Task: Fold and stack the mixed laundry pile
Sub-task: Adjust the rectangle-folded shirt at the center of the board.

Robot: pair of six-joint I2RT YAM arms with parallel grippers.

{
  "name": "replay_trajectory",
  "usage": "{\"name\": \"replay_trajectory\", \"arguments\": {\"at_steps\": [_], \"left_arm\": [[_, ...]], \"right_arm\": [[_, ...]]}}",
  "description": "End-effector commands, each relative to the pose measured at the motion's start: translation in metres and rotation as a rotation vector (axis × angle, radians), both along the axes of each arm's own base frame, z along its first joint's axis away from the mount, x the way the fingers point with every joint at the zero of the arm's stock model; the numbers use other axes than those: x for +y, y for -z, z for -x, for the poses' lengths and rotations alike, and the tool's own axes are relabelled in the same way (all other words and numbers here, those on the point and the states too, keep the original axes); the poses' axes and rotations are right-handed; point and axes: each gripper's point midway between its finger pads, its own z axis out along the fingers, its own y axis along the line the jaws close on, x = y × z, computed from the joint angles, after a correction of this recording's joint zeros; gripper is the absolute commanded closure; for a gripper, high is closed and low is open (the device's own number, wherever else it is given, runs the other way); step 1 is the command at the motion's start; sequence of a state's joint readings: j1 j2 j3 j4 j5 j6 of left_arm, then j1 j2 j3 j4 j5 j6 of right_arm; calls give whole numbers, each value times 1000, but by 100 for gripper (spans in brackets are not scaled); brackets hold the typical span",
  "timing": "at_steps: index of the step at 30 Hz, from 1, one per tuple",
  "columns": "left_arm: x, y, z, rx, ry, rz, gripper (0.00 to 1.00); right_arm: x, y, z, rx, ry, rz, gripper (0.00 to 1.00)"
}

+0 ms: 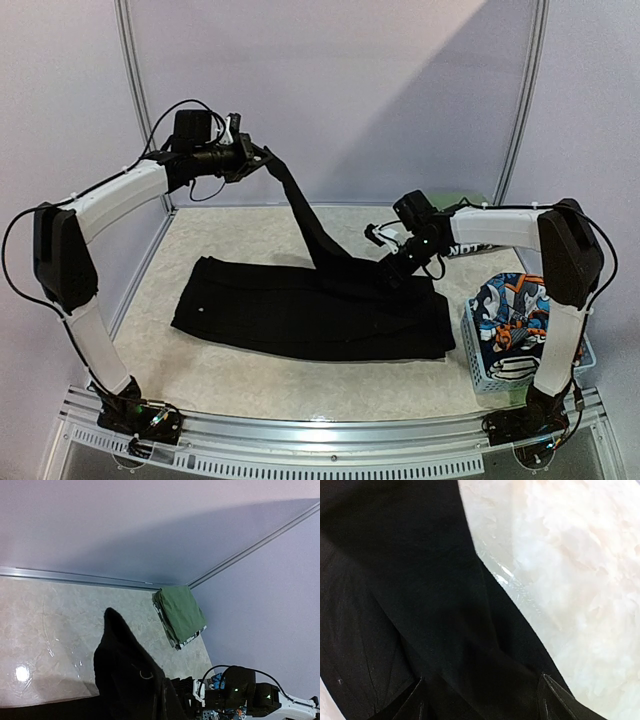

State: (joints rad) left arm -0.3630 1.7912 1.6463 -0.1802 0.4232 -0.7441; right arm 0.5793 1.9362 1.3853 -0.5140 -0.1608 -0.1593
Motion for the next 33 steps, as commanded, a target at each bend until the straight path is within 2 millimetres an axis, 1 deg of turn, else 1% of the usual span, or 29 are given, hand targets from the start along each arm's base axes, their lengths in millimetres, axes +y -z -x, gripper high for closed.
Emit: {"name": "replay_trajectory", "arguments": {"at_steps": [1, 4, 7, 9, 11, 13, 15, 16, 18, 20, 22, 24, 27, 29, 33], "left_arm": [[-8, 8, -1, 18, 27, -8, 100], [2, 15, 3, 24, 27, -59, 100], [7, 25, 7, 62, 69, -95, 100], [5, 30, 12, 84, 98, -95, 100], [2, 25, 17, 74, 121, -79, 100], [-2, 15, 21, 54, 142, -55, 100], [-8, 2, 26, 19, 166, -33, 100], [-9, -8, 29, -6, 173, -22, 100], [-16, -26, 35, -55, 210, 5, 100], [-21, -44, 41, -95, 244, 28, 100], [-26, -62, 51, -132, 284, 60, 100], [-27, -77, 60, -159, 300, 80, 100], [-26, -91, 76, -182, 312, 88, 100], [-24, -96, 85, -187, 311, 89, 100], [-21, -99, 102, -183, 311, 83, 100]], "right_arm": [[3, -17, 9, -2, -35, -58, 23], [6, -28, 23, 18, -98, -89, 19], [8, -42, 39, 40, -172, -132, 18], [10, -60, 43, 12, -203, -167, 17], [9, -74, 38, -36, -213, -174, 17], [6, -87, 28, -81, -198, -182, 16], [2, -94, 16, -105, -178, -173, 16], [-1, -95, 10, -107, -172, -169, 16], [-5, -87, -1, -94, -177, -160, 15], [-10, -84, -11, -74, -175, -171, 14], [-14, -88, -19, -53, -171, -206, 14], [-16, -99, -23, -45, -172, -250, 14], [-20, -119, -29, -100, -167, -256, 14], [-23, -127, -33, -126, -165, -240, 13], [-23, -126, -39, -122, -170, -221, 13]]}}
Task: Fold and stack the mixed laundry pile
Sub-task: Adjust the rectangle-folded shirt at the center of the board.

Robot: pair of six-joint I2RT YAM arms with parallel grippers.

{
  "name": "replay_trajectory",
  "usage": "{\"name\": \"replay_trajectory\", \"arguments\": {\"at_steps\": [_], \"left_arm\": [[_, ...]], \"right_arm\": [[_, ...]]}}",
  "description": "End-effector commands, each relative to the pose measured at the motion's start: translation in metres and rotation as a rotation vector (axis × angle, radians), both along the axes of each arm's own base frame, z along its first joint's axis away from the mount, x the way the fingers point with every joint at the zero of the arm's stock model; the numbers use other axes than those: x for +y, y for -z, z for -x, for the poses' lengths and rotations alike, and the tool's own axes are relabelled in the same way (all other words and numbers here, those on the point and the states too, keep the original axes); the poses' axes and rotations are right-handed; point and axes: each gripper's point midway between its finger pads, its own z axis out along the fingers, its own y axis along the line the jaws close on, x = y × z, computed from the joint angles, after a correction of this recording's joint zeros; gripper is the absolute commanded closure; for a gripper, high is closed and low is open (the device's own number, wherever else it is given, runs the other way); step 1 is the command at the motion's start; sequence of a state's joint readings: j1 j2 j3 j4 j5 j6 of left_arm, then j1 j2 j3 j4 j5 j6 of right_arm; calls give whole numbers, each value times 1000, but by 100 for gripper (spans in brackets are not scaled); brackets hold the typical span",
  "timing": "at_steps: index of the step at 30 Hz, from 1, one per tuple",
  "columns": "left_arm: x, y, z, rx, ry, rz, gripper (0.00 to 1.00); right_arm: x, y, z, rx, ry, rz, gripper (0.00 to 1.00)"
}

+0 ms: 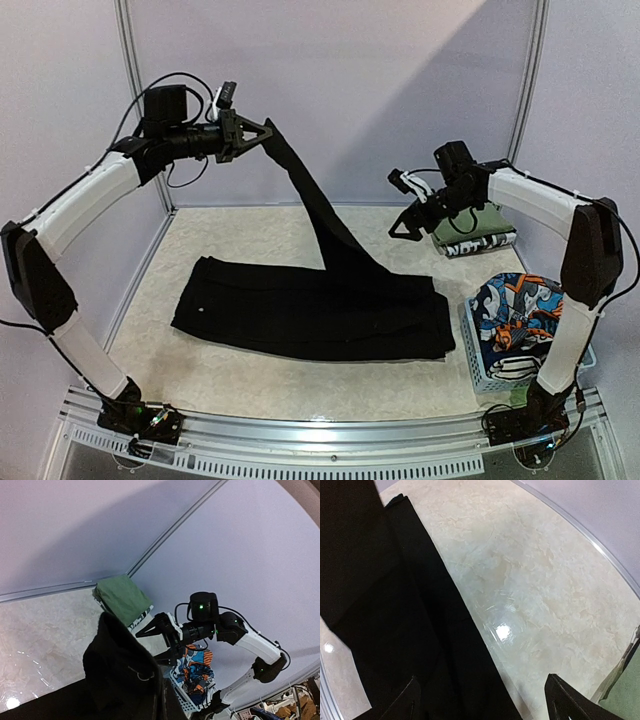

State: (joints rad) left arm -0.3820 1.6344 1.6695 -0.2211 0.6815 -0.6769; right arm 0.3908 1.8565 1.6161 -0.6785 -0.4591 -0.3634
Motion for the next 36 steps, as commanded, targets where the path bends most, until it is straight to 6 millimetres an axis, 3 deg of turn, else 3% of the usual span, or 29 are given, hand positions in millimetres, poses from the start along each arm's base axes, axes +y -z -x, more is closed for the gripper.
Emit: {"name": "replay_trajectory", "arguments": {"at_steps": [1, 6, 9, 11, 14, 21, 28, 35, 36], "left_arm": [[0, -13, 28, -26, 29, 11, 100], [8, -7, 41, -9, 2, -11, 100], [13, 15, 42, 58, -29, -63, 100], [15, 35, 47, 107, -31, -84, 100], [22, 56, 56, 143, -52, -113, 100], [50, 112, 68, 200, -91, -366, 100], [51, 151, 60, 259, -86, -430, 100], [42, 147, 44, 273, -105, -360, 100], [41, 145, 42, 273, -109, -345, 100]], "right_arm": [[4, -5, -2, 2, -31, 7, 13], [11, 20, -18, 37, -33, 26, 13], [19, 45, -21, 107, -41, 35, 13], [26, 71, -14, 173, -59, 63, 13], [36, 90, 3, 225, -110, 85, 14], [39, 98, 25, 260, -163, 98, 14], [32, 105, 54, 323, -223, 98, 14], [40, 92, 95, 244, -379, 87, 11], [42, 91, 97, 227, -392, 87, 4]]}}
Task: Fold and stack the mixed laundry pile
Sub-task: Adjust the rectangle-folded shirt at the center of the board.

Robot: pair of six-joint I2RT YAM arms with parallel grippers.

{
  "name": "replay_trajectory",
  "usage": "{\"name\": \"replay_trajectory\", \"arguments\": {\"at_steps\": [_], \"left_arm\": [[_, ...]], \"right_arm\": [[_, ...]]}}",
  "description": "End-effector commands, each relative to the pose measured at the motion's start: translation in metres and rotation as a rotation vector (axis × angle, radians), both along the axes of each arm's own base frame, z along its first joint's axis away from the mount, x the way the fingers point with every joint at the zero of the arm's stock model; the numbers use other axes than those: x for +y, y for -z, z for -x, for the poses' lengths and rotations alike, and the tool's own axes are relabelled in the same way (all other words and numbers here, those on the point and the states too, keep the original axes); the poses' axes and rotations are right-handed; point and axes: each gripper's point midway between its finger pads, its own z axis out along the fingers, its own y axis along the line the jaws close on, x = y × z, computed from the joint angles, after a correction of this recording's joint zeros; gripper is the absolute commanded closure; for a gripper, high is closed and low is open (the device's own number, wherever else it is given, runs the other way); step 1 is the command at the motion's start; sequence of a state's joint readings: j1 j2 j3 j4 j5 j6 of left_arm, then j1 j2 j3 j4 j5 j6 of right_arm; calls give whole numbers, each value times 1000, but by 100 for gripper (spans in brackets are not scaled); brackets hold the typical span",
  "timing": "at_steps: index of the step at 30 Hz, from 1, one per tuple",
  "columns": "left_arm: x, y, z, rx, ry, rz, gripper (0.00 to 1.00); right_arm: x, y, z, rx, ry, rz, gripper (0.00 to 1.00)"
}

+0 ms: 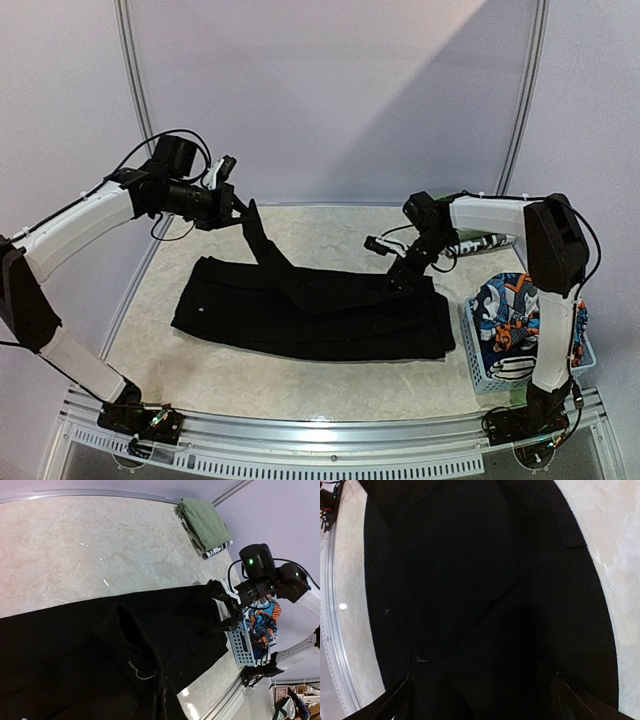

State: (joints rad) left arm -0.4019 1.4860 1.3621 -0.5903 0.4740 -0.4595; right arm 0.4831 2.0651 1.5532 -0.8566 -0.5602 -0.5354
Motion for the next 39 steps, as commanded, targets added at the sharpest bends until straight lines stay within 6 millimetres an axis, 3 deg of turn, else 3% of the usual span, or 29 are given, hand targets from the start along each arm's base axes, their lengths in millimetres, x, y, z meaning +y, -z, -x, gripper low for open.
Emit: {"name": "replay_trajectory", "arguments": {"at_steps": [1, 4, 10, 12, 23, 30, 33, 39], "left_arm": [[-5, -9, -14, -19, -29, 61, 100], [-9, -16, -21, -25, -43, 95, 100], [-11, -36, -40, -71, -83, 149, 100], [-11, -41, -49, -83, -101, 164, 100], [-22, -72, -84, -123, -109, 257, 100], [-31, -75, -101, -112, -96, 280, 100], [-35, -93, -104, -143, -81, 336, 100], [-45, -119, -116, -174, -49, 384, 100]], "right_arm": [[19, -32, 23, -118, -141, -75, 2], [28, -27, 20, -215, -177, -23, 1], [42, -23, -15, -339, -117, 62, 1], [45, -23, -16, -331, -135, 69, 1], [47, -8, 7, -297, -261, 96, 1], [55, -31, 27, -289, -336, -14, 1], [55, -31, 15, -324, -308, 15, 1], [55, -7, -28, -381, -151, 109, 1]]}}
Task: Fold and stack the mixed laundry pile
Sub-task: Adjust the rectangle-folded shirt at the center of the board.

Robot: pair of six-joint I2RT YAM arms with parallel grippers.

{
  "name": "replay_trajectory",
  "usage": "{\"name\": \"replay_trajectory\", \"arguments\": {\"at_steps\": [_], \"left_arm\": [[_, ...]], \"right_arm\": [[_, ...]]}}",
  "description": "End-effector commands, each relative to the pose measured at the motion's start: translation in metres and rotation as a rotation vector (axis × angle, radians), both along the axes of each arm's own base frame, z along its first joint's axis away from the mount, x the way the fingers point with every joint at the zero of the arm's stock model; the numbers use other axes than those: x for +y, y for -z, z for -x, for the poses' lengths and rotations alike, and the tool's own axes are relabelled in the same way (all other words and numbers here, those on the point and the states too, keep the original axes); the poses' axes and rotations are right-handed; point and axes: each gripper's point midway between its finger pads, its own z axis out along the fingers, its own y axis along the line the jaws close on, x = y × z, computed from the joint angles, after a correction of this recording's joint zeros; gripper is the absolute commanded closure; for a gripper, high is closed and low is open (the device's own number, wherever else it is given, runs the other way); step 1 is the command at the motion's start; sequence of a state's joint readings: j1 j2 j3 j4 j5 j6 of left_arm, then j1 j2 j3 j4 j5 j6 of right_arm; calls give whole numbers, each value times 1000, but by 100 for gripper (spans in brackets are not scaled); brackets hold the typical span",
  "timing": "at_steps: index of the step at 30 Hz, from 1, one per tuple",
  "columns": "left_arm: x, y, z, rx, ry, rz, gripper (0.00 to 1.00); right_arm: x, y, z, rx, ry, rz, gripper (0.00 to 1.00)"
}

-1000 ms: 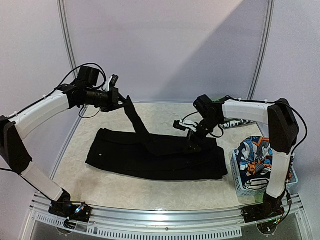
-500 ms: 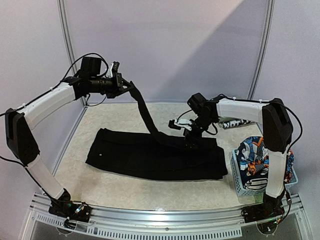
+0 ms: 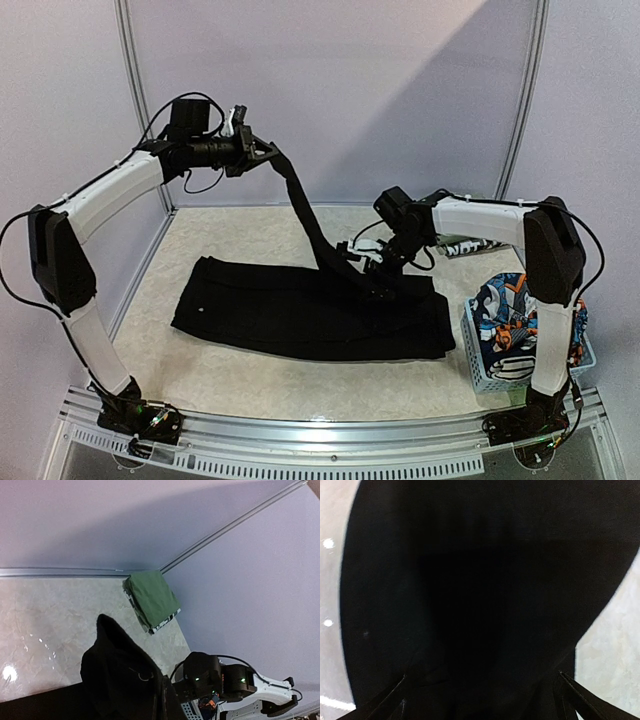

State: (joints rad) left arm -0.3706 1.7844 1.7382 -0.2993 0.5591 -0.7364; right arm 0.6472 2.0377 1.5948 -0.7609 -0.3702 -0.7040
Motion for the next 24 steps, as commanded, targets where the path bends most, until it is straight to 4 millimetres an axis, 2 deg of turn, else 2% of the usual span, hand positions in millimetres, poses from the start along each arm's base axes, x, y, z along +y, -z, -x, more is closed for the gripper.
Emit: {"name": "replay_trajectory", "arguments": {"at_steps": [1, 4, 7, 12, 17, 19, 24], "left_arm": [[-7, -30, -12, -58, 32, 67, 100], [-14, -29, -18, -56, 52, 98, 100], [-19, -25, -24, -52, 61, 116, 100], [-25, -10, -40, -43, 59, 106, 100], [-32, 6, -56, -37, 59, 95, 100], [-37, 6, -62, -42, 64, 116, 100], [-46, -19, -74, -95, 71, 165, 100]], "right_arm": [[2, 11, -37, -82, 136, 30, 1], [-8, 10, -60, -126, 250, 47, 1], [-18, 1, -74, -108, 342, 6, 3], [-34, -12, -79, -14, 412, -78, 5], [-48, -8, -89, 13, 477, -86, 6], [-53, -5, -95, 5, 502, -76, 6], [-55, -7, -95, 22, 504, -88, 6]]}}
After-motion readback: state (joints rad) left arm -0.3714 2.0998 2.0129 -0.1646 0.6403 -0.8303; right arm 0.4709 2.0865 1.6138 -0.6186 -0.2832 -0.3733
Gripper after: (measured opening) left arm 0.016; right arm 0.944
